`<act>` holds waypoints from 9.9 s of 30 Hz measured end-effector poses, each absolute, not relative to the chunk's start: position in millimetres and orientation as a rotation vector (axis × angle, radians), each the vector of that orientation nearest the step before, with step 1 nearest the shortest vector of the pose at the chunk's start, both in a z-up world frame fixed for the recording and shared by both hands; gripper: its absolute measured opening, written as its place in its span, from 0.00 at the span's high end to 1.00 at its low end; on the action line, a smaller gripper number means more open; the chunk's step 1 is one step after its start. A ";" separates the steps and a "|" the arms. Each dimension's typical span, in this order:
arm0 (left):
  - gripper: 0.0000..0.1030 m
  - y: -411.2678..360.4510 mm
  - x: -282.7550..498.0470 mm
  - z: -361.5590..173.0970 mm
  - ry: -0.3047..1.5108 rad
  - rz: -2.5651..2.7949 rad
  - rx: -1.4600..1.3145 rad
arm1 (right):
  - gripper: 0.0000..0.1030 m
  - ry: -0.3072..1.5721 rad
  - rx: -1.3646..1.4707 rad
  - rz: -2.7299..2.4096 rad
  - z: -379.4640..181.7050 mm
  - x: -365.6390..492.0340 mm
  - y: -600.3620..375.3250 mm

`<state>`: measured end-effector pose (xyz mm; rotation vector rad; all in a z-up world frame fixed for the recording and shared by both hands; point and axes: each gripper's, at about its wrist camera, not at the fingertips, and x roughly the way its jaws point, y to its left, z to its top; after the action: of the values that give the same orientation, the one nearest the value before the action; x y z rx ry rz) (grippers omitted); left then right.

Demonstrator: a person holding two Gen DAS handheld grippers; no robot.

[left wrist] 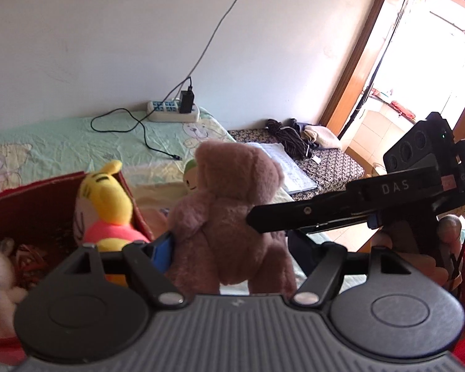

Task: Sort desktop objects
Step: 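Lift the pink teddy bear with both grippers and carry it over the red box, then lower the teddy bear into the red box and open both grippers, then withdraw both grippers from the box toward the green plush on the bed, then close both grippers on the green cucumber-shaped plush, then lift the green plush with both grippers and carry it to the red box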

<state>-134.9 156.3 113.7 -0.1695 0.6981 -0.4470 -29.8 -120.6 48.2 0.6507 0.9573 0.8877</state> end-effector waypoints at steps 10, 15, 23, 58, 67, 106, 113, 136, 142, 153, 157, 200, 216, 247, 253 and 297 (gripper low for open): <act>0.28 238.3 -145.6 117.6 0.674 -0.418 -0.224 | 0.64 0.871 0.617 0.966 65.7 -32.2 -28.6; 0.28 264.2 -150.9 118.8 0.661 -0.405 -0.230 | 0.64 0.866 0.623 0.969 61.3 -31.9 2.0; 0.28 298.4 -140.8 111.3 0.651 -0.359 -0.281 | 0.64 0.861 0.592 0.971 68.0 -27.2 38.0; 0.26 319.2 -54.8 -5.1 0.891 -0.311 -0.432 | 0.65 1.072 -0.085 0.762 30.7 52.4 141.3; 0.24 318.5 -63.3 -9.4 0.914 -0.323 -0.397 | 0.80 1.062 -0.259 0.688 18.7 56.4 157.2; 0.15 317.9 -91.6 -3.7 0.952 -0.402 -0.380 | 0.78 1.169 0.011 0.889 11.5 44.9 131.5; 0.15 311.3 -83.7 -12.5 0.959 -0.368 -0.349 | 0.82 1.187 0.034 0.878 14.1 32.9 124.2; 0.15 295.8 -92.7 11.0 1.019 -0.196 -0.214 | 0.85 1.050 0.124 0.783 4.7 13.2 110.3; 0.15 293.4 -99.5 13.8 1.015 -0.141 -0.189 | 0.85 1.005 0.155 0.749 1.1 7.0 109.3; 0.15 292.9 -108.0 9.4 1.016 -0.076 -0.218 | 0.85 0.949 0.147 0.718 -0.8 -2.8 111.1; 0.15 292.0 -109.7 6.3 1.006 -0.047 -0.229 | 0.85 0.932 0.130 0.709 -0.3 -6.8 112.7; 0.14 270.8 -124.5 14.2 0.924 0.166 -0.245 | 0.83 0.834 0.146 0.810 -6.0 -13.7 101.0; 0.14 179.2 -114.3 77.4 0.773 0.108 -0.171 | 0.69 0.719 0.452 0.966 28.5 -8.9 -12.9; 0.15 15.5 41.7 5.2 0.858 -0.049 -0.106 | 0.57 0.902 0.530 0.599 -28.6 96.0 -214.9; 0.15 29.2 83.2 -12.1 0.905 -0.016 -0.161 | 0.46 0.932 0.617 0.610 -36.0 133.3 -213.3; 0.27 -6.3 69.4 -22.2 0.994 -0.200 -0.230 | 0.49 1.051 0.799 0.635 -62.9 138.1 -217.2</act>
<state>69.4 -6.3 -22.2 -0.2303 0.9942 -0.1995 138.1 -217.2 -62.9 0.7987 1.0512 0.6353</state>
